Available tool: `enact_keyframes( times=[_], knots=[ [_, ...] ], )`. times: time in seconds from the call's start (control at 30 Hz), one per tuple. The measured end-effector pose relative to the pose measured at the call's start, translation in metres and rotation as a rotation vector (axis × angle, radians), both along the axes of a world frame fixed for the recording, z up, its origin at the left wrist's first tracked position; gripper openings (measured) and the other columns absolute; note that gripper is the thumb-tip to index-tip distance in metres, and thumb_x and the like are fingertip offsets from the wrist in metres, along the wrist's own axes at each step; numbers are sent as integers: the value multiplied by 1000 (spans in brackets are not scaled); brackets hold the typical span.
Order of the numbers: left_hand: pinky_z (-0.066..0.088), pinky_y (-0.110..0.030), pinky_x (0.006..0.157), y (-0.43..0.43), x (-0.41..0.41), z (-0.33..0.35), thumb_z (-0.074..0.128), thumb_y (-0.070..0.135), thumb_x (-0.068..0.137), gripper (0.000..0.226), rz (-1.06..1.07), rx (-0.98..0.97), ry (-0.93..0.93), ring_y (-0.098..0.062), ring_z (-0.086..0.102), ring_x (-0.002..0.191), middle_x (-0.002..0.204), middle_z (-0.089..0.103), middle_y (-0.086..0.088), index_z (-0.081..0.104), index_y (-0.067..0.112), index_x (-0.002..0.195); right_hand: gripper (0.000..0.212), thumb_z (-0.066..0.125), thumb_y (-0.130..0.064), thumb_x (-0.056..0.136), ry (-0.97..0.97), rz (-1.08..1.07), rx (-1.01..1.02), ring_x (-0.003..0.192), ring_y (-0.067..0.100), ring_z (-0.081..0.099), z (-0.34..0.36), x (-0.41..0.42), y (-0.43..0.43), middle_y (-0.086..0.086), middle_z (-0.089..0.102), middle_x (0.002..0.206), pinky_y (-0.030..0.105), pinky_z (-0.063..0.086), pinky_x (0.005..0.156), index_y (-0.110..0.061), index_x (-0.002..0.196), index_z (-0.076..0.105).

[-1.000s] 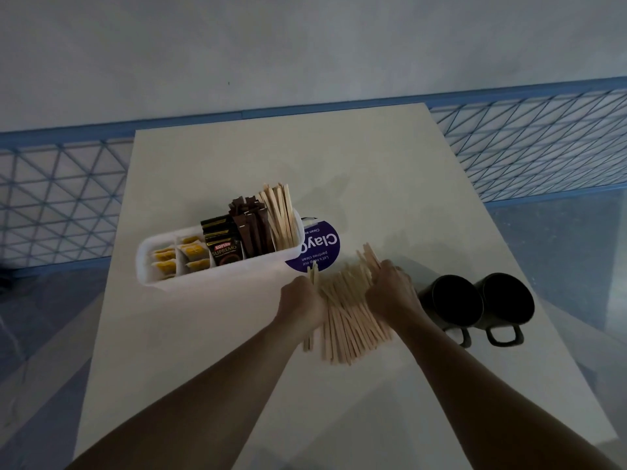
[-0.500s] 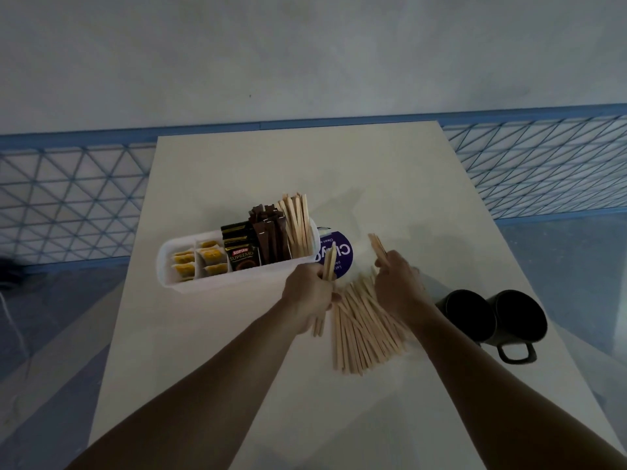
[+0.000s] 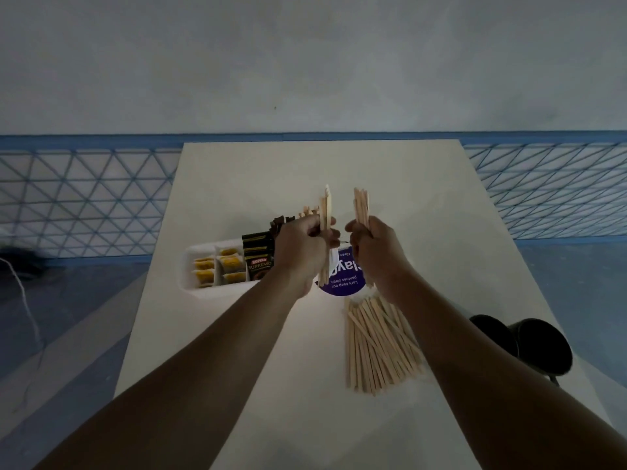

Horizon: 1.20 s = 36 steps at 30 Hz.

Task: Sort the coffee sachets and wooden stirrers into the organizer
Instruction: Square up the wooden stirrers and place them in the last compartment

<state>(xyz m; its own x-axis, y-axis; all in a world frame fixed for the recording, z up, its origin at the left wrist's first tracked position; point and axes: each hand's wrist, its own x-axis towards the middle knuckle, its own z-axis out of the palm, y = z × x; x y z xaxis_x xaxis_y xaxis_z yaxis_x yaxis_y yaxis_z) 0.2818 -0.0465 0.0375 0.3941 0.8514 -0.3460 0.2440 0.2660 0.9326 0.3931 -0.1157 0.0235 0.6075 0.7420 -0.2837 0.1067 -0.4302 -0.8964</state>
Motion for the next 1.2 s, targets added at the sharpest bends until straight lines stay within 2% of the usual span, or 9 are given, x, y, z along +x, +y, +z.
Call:
enact_keyframes(
  times=[0.27, 0.43, 0.57, 0.67, 0.77, 0.87, 0.97, 1.1, 1.2],
  knots=[
    [57, -33, 84, 14, -1, 3, 62, 16, 94, 18, 134, 132, -14, -9, 69, 93, 98, 73, 7, 73, 19, 108, 24, 41, -7, 102, 92, -24, 144, 72, 16, 59, -1, -8, 35, 2, 62, 77, 30, 53, 69, -15, 95, 62],
    [58, -38, 83, 15, 0, -8, 59, 18, 96, 17, 155, 202, 38, -9, 67, 88, 92, 72, 9, 73, 27, 99, 22, 41, -6, 104, 72, -3, 195, 70, 6, 63, -9, -12, 46, 1, 66, 81, 17, 52, 67, -5, 101, 63],
    [58, -33, 78, 15, 2, -19, 58, 22, 97, 20, 167, 252, 130, -9, 66, 84, 92, 72, 7, 73, 20, 109, 21, 42, -3, 103, 69, -11, 202, 66, 0, 64, -18, -14, 51, -1, 67, 80, 15, 52, 65, -2, 104, 63],
    [55, -24, 69, 13, 4, -26, 58, 19, 96, 17, 174, 273, 165, -4, 64, 75, 85, 70, 8, 73, 18, 105, 25, 43, -2, 101, 74, -8, 171, 72, 3, 66, -25, -15, 50, -4, 68, 80, 22, 54, 72, -13, 96, 65],
    [45, -13, 63, 9, 5, -30, 59, 18, 95, 18, 156, 310, 208, 1, 59, 71, 87, 68, 9, 72, 17, 108, 24, 46, -5, 98, 83, 3, 134, 88, 20, 70, -34, -16, 49, 2, 73, 88, 45, 58, 85, -16, 96, 67],
    [37, -4, 58, 7, 6, -33, 62, 18, 94, 18, 138, 338, 236, 9, 54, 65, 86, 67, 10, 72, 16, 109, 23, 47, -10, 94, 55, 34, 85, 90, 26, 71, -39, -18, 46, 3, 74, 91, 55, 58, 84, -17, 103, 67],
    [35, -1, 57, 8, 6, -34, 63, 17, 93, 16, 130, 364, 262, 10, 53, 63, 88, 72, 7, 73, 17, 105, 26, 50, -12, 89, 3, 67, 57, 91, 21, 71, -40, -19, 47, -2, 74, 94, 50, 59, 84, -23, 106, 66],
    [38, 0, 61, 11, 6, -30, 59, 13, 94, 19, 114, 420, 282, 2, 58, 71, 92, 75, 2, 74, 16, 107, 18, 54, -11, 91, -110, 86, 4, 89, 18, 68, -37, -18, 46, -6, 71, 91, 30, 57, 76, -20, 103, 65],
    [38, 4, 64, 14, 5, -24, 59, 13, 95, 25, 91, 491, 279, 3, 57, 72, 98, 75, -1, 71, 14, 117, 18, 57, -14, 93, -279, 112, 10, 91, 16, 66, -37, -16, 47, -6, 69, 99, 33, 56, 80, -21, 108, 64]
  ],
)
